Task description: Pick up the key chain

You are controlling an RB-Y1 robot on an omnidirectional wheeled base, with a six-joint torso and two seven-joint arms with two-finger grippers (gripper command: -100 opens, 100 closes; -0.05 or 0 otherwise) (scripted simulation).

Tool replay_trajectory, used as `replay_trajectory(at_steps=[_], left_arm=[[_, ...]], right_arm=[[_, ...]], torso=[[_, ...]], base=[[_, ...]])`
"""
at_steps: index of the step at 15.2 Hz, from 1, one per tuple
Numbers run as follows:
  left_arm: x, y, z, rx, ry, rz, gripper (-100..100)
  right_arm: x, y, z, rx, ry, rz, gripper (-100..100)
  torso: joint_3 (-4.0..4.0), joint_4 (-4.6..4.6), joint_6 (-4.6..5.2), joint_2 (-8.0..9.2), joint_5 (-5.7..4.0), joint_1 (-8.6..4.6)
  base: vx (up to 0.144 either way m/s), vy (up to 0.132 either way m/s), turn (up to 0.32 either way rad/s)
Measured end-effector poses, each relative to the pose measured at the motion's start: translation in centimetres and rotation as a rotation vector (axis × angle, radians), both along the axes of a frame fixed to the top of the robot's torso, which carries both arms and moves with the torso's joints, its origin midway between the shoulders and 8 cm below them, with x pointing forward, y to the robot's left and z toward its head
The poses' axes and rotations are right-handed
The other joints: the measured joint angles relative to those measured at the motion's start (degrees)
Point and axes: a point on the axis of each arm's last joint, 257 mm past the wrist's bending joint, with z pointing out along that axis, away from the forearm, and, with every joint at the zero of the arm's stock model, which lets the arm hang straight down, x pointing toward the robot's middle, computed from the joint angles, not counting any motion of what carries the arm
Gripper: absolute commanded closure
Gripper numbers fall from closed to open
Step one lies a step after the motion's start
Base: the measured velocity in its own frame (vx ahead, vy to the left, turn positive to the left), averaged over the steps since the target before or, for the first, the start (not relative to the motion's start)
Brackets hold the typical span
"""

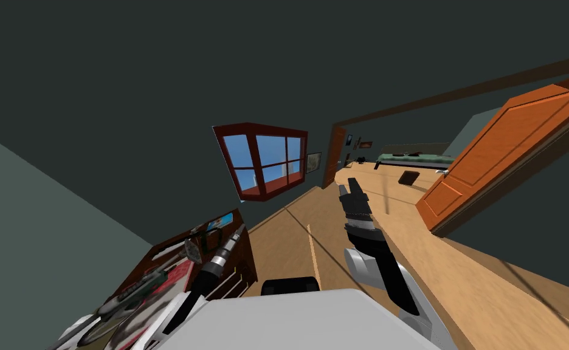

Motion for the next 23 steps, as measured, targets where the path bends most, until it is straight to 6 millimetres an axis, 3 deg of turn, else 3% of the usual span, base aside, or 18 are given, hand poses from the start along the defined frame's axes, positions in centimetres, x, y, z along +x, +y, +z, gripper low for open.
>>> replay_trajectory(at_steps=[5, 8, 19, 23], left_arm=[[-1.2, 2.7, -6.2, 0.071, 0.139, 0.019, -100], [-3.1, 4.7, -10.0, 0.123, 0.241, 0.032, -100], [-8.1, 10.2, -18.0, 0.229, 0.467, 0.067, -100], [-11.3, 12.6, -21.1, 0.279, 0.571, 0.077, -100]], right_arm=[[0.0, 0.0, 0.0, 0.000, 0.000, 0.000, 0], [0.0, 0.0, 0.0, 0.000, 0.000, 0.000, 0], [0.0, 0.0, 0.0, 0.000, 0.000, 0.000, 0], [0.0, 0.0, 0.0, 0.000, 0.000, 0.000, 0]], torso=[[-0.06, -0.02, 0.01, -0.11, 0.00, 0.00], [-0.09, -0.04, -0.02, -0.16, 0.01, 0.07], [-0.05, -0.02, -0.01, -0.08, 0.01, 0.09], [-0.09, -0.03, -0.02, -0.15, 0.02, 0.15]], base=[[0.061, -0.015, -0.094], [0.075, 0.002, -0.077], [0.056, 0.001, -0.058], [0.081, 0.022, -0.061]])
